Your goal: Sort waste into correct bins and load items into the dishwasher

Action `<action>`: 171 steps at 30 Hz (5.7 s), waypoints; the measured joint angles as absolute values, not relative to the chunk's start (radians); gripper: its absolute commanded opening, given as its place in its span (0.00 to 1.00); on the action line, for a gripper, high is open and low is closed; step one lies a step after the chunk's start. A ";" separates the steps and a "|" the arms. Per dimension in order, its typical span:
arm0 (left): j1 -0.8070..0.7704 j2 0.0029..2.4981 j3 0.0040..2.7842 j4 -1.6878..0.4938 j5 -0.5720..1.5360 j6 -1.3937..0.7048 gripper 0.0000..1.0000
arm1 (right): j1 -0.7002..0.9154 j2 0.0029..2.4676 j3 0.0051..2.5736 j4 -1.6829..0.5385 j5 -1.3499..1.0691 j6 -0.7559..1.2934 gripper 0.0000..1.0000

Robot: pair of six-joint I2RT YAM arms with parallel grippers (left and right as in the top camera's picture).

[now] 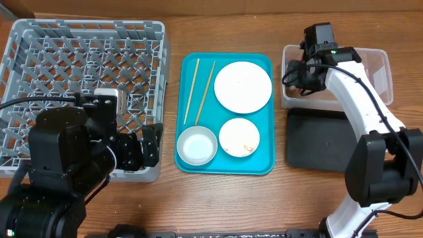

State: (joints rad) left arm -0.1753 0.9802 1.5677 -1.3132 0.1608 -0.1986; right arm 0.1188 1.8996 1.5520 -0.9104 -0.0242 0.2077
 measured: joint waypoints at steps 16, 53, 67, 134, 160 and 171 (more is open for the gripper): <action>-0.175 0.981 1.568 -1.313 0.161 -0.199 1.00 | 0.457 1.873 1.537 -0.699 0.009 0.202 0.76; -0.175 0.981 1.568 -1.314 0.161 -0.199 1.00 | 0.205 1.838 1.567 -0.873 0.134 0.207 0.45; -0.175 0.981 1.568 -1.313 0.161 -0.199 1.00 | 0.197 1.832 1.518 -0.894 0.026 0.205 0.68; -0.176 0.981 1.568 -1.314 0.160 -0.199 1.00 | 0.661 1.856 1.478 -1.012 -0.138 0.632 0.44; -0.176 0.990 1.568 -1.313 0.160 -0.199 1.00 | 0.663 1.991 1.443 -0.930 -0.081 0.838 0.19; -0.176 1.007 1.568 -1.314 0.161 -0.199 1.00 | 0.663 1.988 1.420 -0.995 -0.051 0.846 0.04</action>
